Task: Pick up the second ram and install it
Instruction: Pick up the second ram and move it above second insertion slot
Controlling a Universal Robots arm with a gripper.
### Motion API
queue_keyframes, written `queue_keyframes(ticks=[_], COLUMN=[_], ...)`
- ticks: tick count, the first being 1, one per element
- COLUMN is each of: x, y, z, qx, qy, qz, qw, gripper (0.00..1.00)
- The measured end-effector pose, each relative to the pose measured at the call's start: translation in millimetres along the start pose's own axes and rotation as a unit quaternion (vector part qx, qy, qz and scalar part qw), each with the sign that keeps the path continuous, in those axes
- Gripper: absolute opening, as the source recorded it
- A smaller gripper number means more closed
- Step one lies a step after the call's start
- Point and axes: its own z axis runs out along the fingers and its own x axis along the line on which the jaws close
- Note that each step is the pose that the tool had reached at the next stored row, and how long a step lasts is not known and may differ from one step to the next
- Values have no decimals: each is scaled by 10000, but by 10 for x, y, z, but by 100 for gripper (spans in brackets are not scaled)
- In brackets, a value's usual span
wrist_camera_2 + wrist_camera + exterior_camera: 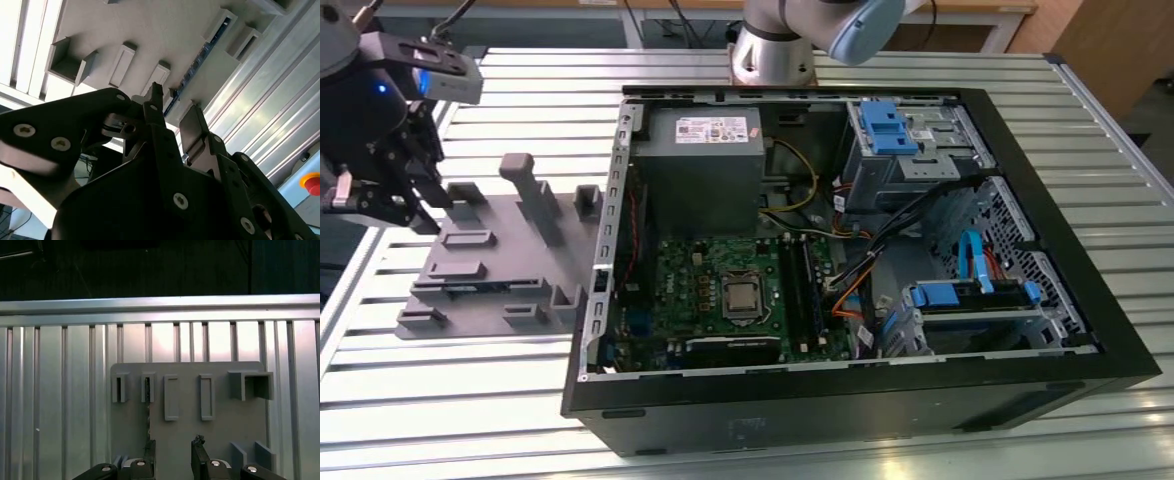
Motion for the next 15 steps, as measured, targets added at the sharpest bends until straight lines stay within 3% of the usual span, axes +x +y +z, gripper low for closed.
queue_keyframes(ticks=[6,15], x=[128,142], y=[-7,-12], z=[98,261], qx=[-2,-1], qy=[1,21], qz=[-40,-188], qw=[10000,9998], gripper=[41,41])
